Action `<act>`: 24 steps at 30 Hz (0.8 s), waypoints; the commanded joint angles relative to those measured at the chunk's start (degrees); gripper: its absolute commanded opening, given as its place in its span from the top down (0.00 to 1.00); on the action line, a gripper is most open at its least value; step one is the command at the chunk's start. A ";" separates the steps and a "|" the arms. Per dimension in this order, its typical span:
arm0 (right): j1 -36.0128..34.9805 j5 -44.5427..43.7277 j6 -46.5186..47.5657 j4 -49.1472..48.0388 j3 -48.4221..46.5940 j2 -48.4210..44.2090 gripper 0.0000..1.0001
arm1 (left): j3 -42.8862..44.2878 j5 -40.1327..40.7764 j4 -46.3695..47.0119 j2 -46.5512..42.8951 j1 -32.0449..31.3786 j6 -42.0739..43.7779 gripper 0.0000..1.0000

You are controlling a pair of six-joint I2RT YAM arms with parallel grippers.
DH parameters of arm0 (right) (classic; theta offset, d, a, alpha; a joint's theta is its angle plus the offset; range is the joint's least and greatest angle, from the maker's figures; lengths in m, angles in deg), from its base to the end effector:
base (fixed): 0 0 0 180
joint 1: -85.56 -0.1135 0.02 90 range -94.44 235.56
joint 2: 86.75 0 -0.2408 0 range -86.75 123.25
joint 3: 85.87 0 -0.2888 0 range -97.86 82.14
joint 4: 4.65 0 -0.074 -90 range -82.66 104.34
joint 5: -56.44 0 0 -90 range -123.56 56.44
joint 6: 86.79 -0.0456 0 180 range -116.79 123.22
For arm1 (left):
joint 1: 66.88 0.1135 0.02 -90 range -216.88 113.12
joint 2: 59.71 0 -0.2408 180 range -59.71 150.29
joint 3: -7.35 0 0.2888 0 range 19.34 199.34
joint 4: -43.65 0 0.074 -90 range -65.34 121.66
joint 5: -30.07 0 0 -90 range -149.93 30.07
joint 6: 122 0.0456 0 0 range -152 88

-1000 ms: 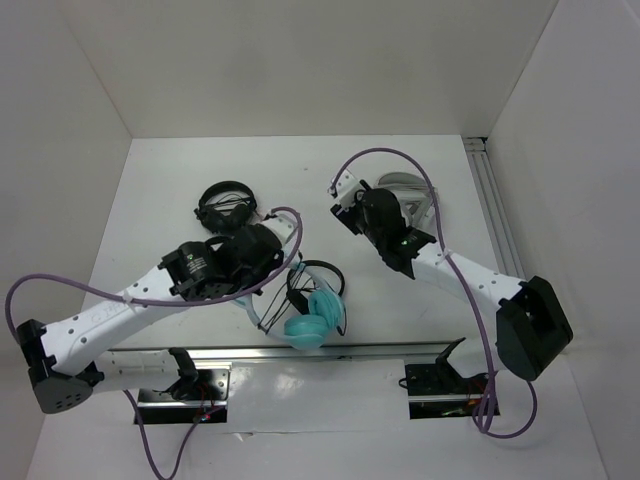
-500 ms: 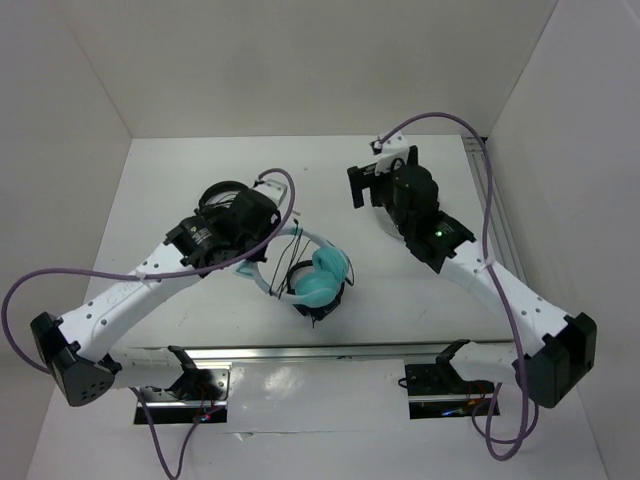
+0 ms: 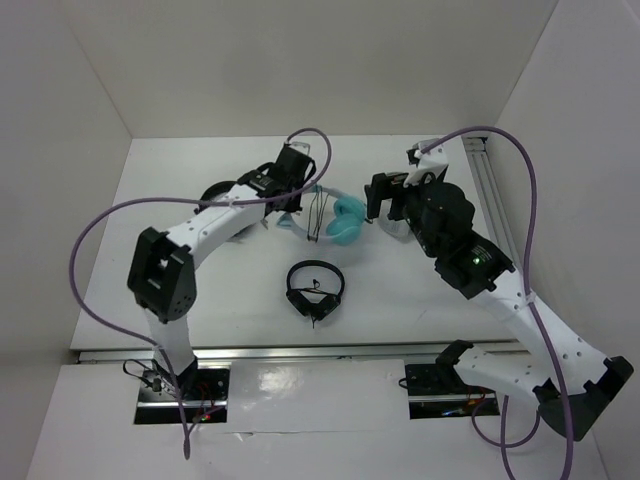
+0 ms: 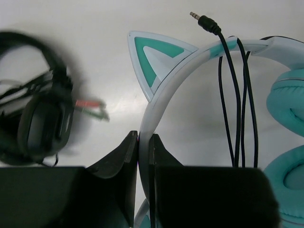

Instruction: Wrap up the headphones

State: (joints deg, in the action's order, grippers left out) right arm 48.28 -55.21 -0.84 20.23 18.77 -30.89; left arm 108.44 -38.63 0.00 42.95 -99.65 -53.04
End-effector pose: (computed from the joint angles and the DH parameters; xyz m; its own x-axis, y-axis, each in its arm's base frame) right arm 0.2274 0.1520 0.3983 -0.0935 0.0113 -0.9956 -0.2648 0.9636 0.0358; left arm 0.3819 -0.2261 0.2578 -0.6609 0.0276 -0.7500 0.0556 0.9984 -0.0122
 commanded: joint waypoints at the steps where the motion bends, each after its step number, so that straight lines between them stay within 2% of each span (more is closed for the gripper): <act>1: -0.69 0.64 -2.18 3.20 -1.31 0.22 0.01 | 9.41 -1.44 10.21 6.91 2.18 0.30 1.00; 3: -0.69 1.25 -2.19 3.20 -1.31 -0.30 0.01 | 14.07 -2.74 10.21 10.19 2.72 0.82 1.00; 7: -1.22 2.48 -1.66 2.15 1.14 -1.89 0.01 | 16.63 -2.75 11.70 13.98 4.03 0.82 1.00; 11: -1.22 4.85 -1.66 2.14 1.67 -3.21 0.01 | 13.91 -1.70 16.17 15.20 6.05 0.30 1.00; 18: -1.22 6.62 -2.19 1.09 1.67 -4.44 0.01 | 10.49 -4.60 19.44 19.42 8.51 -1.72 1.00; 24: -1.22 9.08 -2.19 0.48 2.38 -4.97 0.01 | 5.39 -6.36 21.99 19.52 9.04 -4.36 1.00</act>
State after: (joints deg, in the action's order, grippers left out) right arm 47.45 -47.86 -2.37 22.98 20.74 -34.65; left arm 114.67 -42.22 16.11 63.23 -90.58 -54.11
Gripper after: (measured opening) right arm 0.993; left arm 0.216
